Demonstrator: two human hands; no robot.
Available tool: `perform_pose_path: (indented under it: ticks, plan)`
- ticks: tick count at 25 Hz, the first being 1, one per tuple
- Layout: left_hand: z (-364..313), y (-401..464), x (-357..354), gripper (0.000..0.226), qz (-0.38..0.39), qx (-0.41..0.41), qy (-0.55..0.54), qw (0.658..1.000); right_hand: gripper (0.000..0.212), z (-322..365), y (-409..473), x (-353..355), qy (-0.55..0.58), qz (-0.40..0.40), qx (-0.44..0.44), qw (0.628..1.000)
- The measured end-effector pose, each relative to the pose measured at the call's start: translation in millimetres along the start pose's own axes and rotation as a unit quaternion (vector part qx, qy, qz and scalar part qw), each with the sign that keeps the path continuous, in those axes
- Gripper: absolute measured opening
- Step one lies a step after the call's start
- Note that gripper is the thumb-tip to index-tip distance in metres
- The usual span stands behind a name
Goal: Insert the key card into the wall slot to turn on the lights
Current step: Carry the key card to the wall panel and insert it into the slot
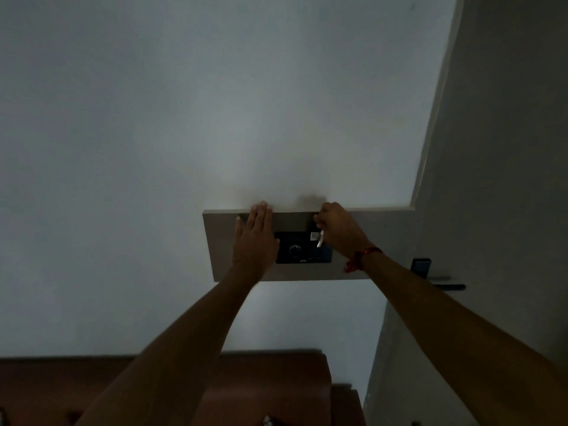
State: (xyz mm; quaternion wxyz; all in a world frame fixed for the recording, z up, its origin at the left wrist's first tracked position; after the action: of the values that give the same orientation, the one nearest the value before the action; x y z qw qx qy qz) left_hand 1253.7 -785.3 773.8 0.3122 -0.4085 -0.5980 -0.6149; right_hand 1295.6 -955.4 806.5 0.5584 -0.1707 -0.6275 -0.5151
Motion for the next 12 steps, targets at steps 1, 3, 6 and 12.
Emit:
perform_pose_path:
  ticks: [1,3,6,12]
  plan:
    - [0.2,0.4,-1.8,0.08,-0.002,-0.003,0.0,1.0,0.015,-0.8,-1.5,-0.5,0.004,-0.011,0.002,1.0]
    - [0.4,-0.8,-3.2,0.08,-0.001,-0.001,0.0,1.0,0.014,0.2,-2.9,-2.0,-0.003,-0.014,0.012,1.0]
    - [1.7,-0.7,-4.4,0.08,-0.011,0.009,-0.001,1.0,0.013,5.2,-5.6,-0.8,-0.002,-0.022,0.03,0.999]
    - [2.4,-2.9,-0.9,0.077,0.015,0.007,0.037,0.999,0.022,12.1,-20.0,-6.9,-0.033,-0.001,0.015,0.999]
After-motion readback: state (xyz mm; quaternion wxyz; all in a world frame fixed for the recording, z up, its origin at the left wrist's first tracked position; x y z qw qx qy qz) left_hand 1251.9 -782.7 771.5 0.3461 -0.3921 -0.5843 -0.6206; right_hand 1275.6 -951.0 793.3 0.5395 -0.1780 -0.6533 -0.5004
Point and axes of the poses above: each hand's wrist, its own y-axis towards the middle knuckle, its own x-axis out of the back of the hand, z = x × y, the point moved 8 cm from there along y, towards the middle knuckle, and after that the axes turned 1 degree about -x, right-handed, at the moved point
